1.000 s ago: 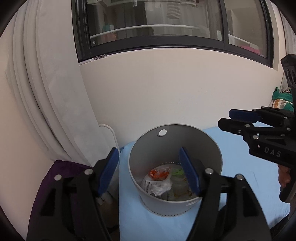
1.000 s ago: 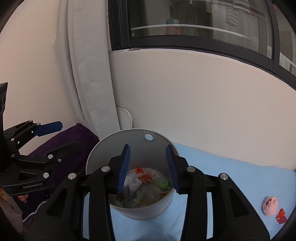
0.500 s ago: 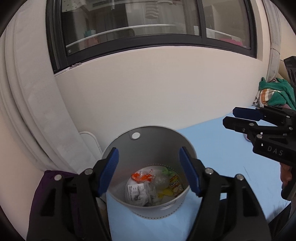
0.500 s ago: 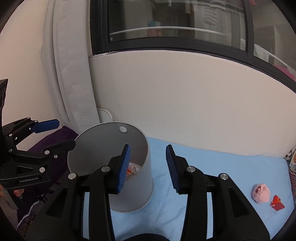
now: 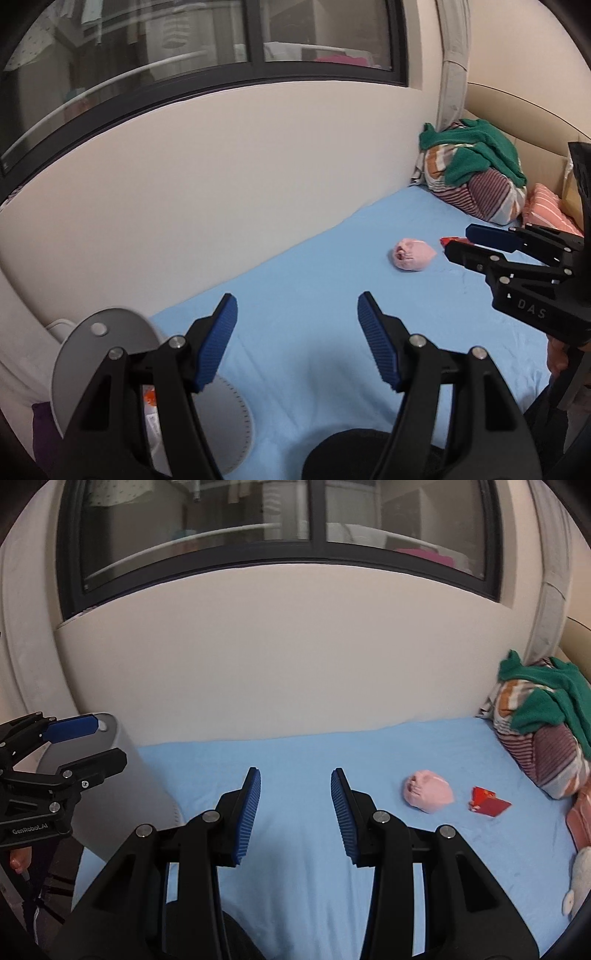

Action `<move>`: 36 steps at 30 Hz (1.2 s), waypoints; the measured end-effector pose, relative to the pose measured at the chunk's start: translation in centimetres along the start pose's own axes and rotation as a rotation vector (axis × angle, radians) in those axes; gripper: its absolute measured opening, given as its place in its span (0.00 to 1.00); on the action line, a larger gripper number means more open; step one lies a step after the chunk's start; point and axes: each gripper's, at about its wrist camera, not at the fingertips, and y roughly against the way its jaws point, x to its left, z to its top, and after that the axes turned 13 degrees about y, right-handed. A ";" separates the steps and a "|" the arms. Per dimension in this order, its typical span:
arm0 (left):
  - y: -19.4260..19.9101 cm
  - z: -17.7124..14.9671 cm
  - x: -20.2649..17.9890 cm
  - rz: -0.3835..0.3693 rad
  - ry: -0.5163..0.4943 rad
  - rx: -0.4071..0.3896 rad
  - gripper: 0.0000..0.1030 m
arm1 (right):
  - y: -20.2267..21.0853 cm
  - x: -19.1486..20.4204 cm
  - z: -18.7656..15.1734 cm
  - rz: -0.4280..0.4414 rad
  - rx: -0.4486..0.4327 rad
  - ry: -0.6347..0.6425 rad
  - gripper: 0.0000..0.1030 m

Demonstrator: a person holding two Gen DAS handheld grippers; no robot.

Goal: Collect trash
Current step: 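Move both open tools back over the bed toward the pink cloth and red envelope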

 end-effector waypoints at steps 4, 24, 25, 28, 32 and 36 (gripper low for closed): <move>-2.7 0.1 -4.4 -0.074 -0.040 0.028 0.66 | 0.6 -5.1 -2.8 -0.098 0.029 -0.073 0.37; -18.9 -0.9 -20.3 -0.257 -0.121 0.203 0.66 | -4.9 -23.8 -15.3 -0.345 0.164 -0.336 0.63; -19.7 -0.9 -20.7 -0.260 -0.119 0.206 0.66 | -5.4 -24.5 -15.8 -0.354 0.168 -0.344 0.66; -23.0 -0.9 -22.2 -0.267 -0.110 0.225 0.66 | -7.6 -27.0 -17.2 -0.367 0.175 -0.365 0.71; -27.1 -1.1 -23.6 -0.263 -0.091 0.245 0.66 | -11.1 -29.9 -18.4 -0.368 0.181 -0.368 0.77; -31.3 -1.4 -24.5 -0.251 -0.069 0.273 0.66 | -15.4 -32.3 -19.9 -0.383 0.203 -0.357 0.78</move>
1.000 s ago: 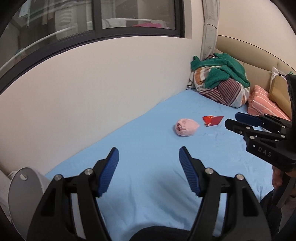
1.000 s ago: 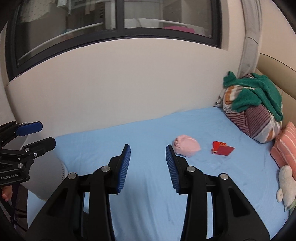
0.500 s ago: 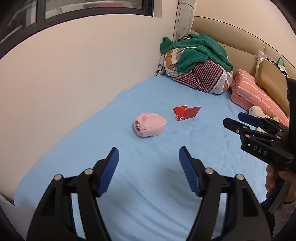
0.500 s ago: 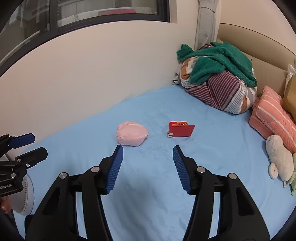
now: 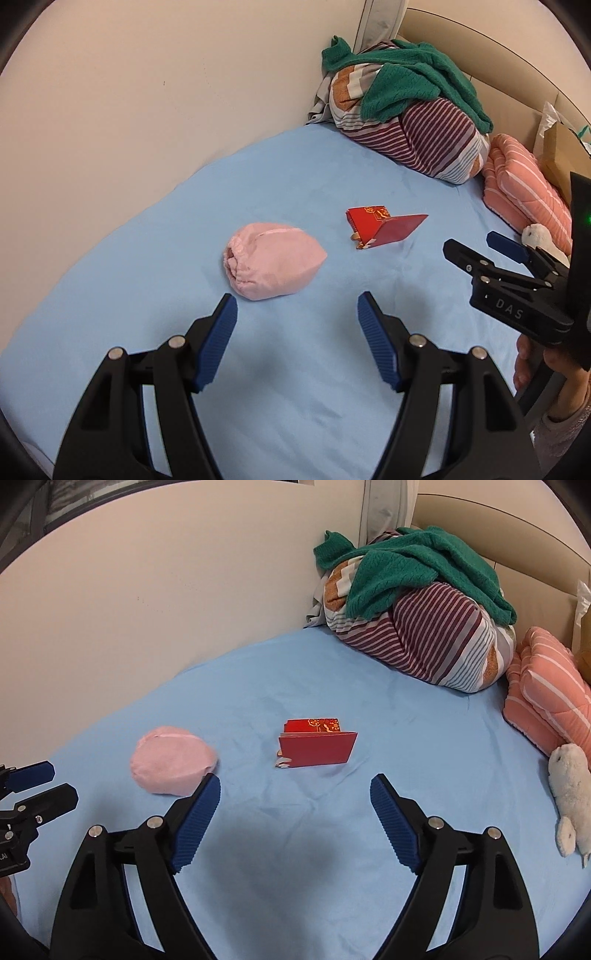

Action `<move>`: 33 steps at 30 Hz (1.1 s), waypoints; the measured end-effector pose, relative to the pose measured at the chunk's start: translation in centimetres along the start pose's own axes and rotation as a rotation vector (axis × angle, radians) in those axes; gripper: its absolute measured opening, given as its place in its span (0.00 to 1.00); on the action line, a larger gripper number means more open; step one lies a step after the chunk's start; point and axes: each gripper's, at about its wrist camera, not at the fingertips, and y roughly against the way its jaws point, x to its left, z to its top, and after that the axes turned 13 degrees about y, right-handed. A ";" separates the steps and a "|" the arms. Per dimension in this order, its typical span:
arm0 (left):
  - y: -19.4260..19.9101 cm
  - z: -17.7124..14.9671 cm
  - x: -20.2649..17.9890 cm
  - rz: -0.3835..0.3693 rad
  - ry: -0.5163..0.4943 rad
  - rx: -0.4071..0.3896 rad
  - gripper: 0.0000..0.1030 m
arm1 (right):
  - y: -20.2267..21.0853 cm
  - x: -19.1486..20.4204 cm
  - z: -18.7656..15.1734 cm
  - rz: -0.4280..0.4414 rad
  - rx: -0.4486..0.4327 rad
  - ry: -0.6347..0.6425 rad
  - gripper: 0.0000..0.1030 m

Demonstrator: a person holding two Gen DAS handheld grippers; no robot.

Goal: Collect trash
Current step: 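Move both open tools back over the bed toward the pink cloth and red envelope, then grasp the pink cloth with the left tool while the right tool grasps the red envelope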

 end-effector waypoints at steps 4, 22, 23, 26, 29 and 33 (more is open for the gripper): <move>-4.4 0.8 0.1 0.019 0.009 0.028 0.66 | -4.1 -1.0 -0.1 -0.007 0.010 -0.020 0.78; -13.1 2.4 1.4 0.083 0.012 0.032 0.70 | -14.5 -1.3 -0.5 -0.016 0.017 0.052 0.81; -13.4 2.5 1.3 0.085 0.010 0.030 0.70 | -14.8 -1.2 -0.5 -0.015 0.017 0.058 0.81; -14.1 2.8 1.3 0.092 0.006 0.029 0.70 | -15.4 -1.1 -0.3 -0.014 0.018 0.070 0.81; -14.6 2.9 1.3 0.105 -0.008 0.024 0.72 | -15.7 -1.1 -0.1 0.000 0.016 0.067 0.81; -15.5 2.9 1.4 0.121 -0.024 0.020 0.75 | -16.1 -1.2 0.3 0.025 0.014 0.061 0.81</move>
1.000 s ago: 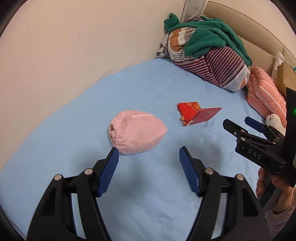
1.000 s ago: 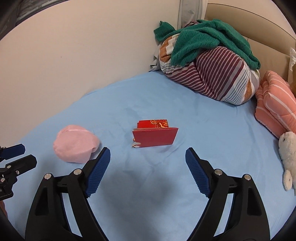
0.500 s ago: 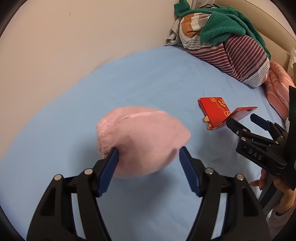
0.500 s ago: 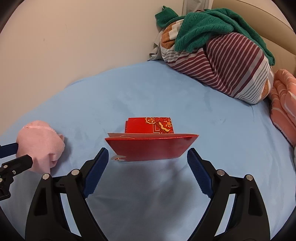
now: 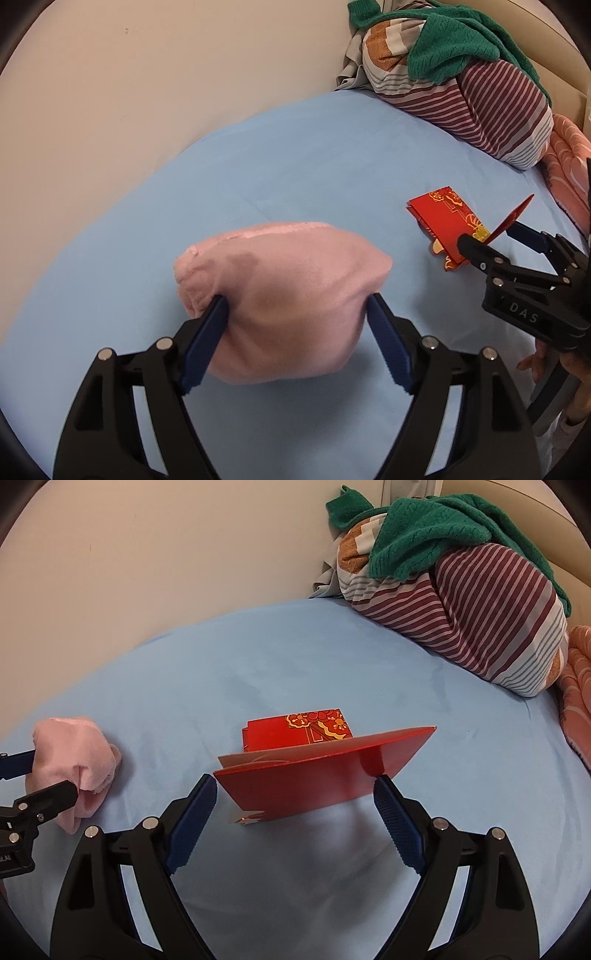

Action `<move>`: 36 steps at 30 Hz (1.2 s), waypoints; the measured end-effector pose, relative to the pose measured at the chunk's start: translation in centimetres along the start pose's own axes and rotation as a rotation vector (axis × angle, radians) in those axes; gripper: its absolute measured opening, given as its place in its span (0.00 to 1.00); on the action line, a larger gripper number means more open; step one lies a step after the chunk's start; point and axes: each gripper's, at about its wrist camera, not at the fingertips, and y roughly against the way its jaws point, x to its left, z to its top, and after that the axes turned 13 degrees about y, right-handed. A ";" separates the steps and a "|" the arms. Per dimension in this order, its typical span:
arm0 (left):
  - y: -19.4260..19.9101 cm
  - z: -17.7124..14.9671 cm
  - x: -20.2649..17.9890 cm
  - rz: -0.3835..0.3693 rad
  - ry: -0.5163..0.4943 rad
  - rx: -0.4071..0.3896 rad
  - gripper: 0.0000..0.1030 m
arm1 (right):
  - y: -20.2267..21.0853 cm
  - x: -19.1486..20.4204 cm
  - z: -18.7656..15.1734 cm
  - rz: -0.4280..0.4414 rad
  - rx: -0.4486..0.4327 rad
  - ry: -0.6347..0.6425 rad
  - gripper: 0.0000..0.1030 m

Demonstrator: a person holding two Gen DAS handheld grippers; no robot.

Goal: Collect trash
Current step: 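Grasp the pink cloth with the left tool while the right tool grasps the red envelope, then carry the pink cloth and red envelope with both tools over the bin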

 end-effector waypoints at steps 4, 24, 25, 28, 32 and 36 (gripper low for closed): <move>-0.7 0.0 -0.2 0.014 -0.016 -0.012 0.75 | -0.2 0.1 0.2 0.008 0.000 0.006 0.76; -0.1 -0.2 -1.0 -0.012 -0.046 -0.025 0.20 | 0.4 1.0 0.1 0.039 0.016 0.019 0.00; 0.0 -0.3 -1.0 -0.015 -0.046 -0.026 0.19 | 0.6 1.0 0.1 0.046 0.013 0.016 0.00; 0.4 -0.3 -0.8 -0.028 -0.038 -0.022 0.18 | 1.4 1.4 -0.1 0.061 0.011 0.020 0.00; 1.2 -0.6 -0.6 -0.050 -0.032 -0.011 0.17 | 2.8 2.0 -0.4 0.071 0.009 0.035 0.00; 2.2 -1.1 -0.3 -0.060 -0.038 -0.001 0.17 | 4.5 2.2 -0.6 0.080 0.007 0.044 0.00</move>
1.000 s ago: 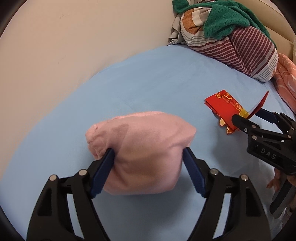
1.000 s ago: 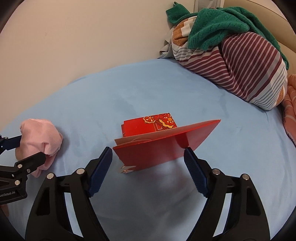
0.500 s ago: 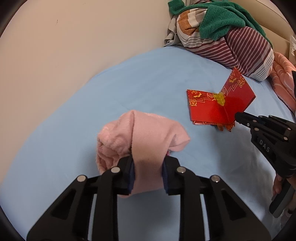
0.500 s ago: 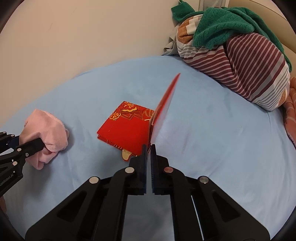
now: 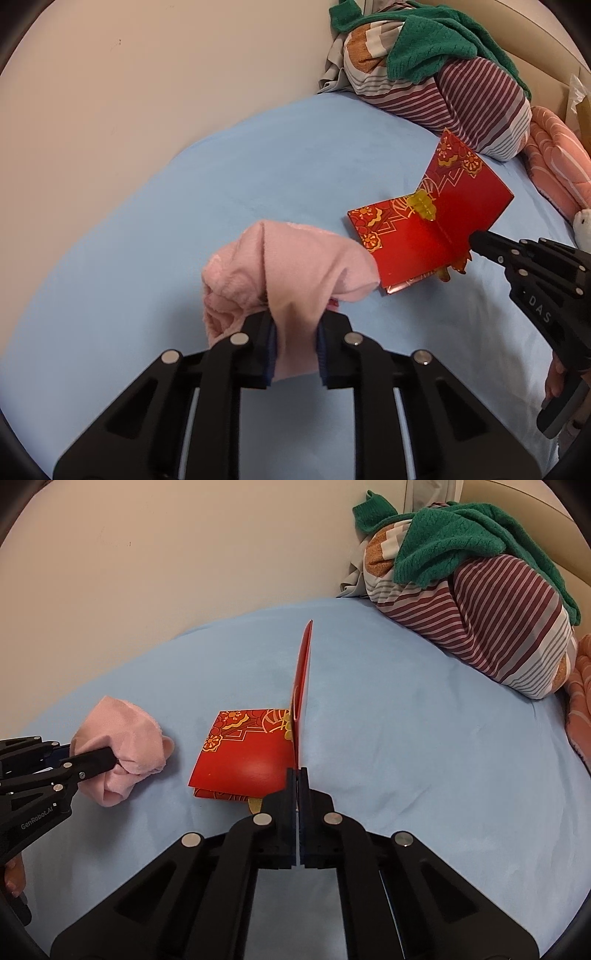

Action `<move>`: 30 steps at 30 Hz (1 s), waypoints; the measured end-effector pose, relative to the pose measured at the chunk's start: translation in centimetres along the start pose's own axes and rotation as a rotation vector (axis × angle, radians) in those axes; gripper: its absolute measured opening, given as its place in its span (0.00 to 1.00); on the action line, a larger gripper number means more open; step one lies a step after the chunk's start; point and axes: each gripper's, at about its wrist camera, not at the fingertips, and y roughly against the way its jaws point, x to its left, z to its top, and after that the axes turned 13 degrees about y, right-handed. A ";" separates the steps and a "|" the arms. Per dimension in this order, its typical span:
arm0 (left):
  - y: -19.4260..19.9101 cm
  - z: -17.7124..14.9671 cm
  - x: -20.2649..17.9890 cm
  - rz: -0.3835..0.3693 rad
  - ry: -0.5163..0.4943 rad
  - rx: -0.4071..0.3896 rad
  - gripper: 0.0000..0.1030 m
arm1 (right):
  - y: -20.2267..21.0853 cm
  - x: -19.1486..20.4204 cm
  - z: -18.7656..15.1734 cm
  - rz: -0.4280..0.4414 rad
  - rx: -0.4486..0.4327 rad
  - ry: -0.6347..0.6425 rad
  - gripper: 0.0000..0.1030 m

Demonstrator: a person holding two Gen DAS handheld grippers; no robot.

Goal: Collect trash
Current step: 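Carry the pink cloth and red envelope with both tools over the bin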

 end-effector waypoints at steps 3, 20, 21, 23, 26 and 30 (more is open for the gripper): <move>1.0 -0.5 0.3 -0.009 0.002 0.009 0.17 | 1.5 0.3 -0.1 0.006 0.000 0.007 0.00; 12.0 -5.1 1.3 -0.044 0.038 -0.002 0.17 | 13.6 3.8 -1.7 0.019 -0.022 0.036 0.00; 13.0 -5.4 1.3 -0.044 0.037 -0.005 0.17 | 14.4 4.1 -1.9 0.020 -0.023 0.038 0.00; 14.8 -6.1 1.3 -0.042 0.027 -0.011 0.17 | 16.1 4.9 -2.3 0.018 -0.025 0.041 0.00; 17.6 -7.2 1.3 -0.041 0.018 -0.020 0.17 | 18.8 5.8 -3.0 0.018 -0.031 0.039 0.00; 20.9 -8.7 1.2 -0.045 0.009 -0.029 0.17 | 22.5 6.9 -3.8 0.012 -0.041 0.037 0.00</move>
